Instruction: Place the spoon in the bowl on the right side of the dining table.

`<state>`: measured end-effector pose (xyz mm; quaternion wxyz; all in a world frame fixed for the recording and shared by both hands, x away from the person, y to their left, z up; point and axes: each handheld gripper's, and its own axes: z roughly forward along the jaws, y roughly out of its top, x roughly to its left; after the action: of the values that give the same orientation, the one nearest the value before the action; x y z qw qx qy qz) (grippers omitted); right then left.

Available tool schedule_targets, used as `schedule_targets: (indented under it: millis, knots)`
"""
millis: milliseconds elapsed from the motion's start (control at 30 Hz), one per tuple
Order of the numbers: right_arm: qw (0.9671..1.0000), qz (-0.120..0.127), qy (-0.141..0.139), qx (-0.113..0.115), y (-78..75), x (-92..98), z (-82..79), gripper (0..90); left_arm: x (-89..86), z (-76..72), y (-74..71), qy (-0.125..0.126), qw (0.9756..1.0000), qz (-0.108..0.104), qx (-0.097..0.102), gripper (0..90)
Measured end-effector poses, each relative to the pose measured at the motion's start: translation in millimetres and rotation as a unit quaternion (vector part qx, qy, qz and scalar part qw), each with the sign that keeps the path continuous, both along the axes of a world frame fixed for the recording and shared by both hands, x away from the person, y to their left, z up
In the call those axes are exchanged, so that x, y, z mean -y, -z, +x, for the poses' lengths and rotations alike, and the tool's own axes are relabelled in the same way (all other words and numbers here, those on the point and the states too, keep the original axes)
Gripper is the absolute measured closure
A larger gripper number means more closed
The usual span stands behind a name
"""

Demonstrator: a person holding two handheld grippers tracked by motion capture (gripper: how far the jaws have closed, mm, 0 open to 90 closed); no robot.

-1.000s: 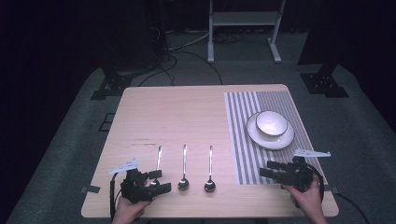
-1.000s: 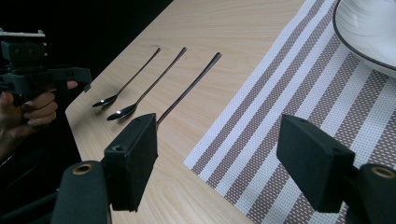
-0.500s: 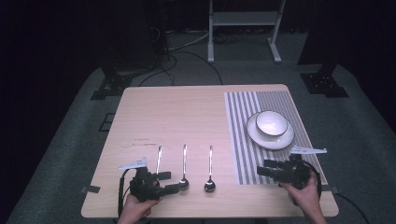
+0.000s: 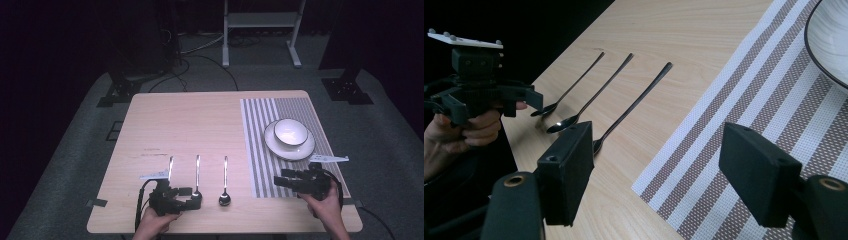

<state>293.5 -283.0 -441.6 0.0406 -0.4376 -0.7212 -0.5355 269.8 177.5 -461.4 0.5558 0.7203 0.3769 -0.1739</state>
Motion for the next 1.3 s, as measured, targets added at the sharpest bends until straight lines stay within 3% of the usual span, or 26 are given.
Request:
schedule_targets:
  millis: [500,867,1033,1300]
  knots:
    - [0.9999,0.0,-0.012,0.0,-4.2,-7.6,3.4,28.7,9.6,1.3,11.6,0.021,0.9991,0.028,-0.023,0.0]
    - [0.9997,-0.004,-0.025,0.0,-7.1,-16.0,7.5,28.7,13.9,0.3,20.3,0.017,0.9975,0.057,-0.038,1.6]
    - [0.9994,-0.005,-0.033,-0.005,-6.3,-20.9,8.7,28.7,13.3,0.3,23.6,0.016,0.9973,0.055,-0.046,2.7]
    - [0.9986,-0.017,-0.049,-0.009,-8.3,-34.2,15.6,28.7,11.9,0.1,24.2,0.012,0.9975,0.053,-0.044,3.0]
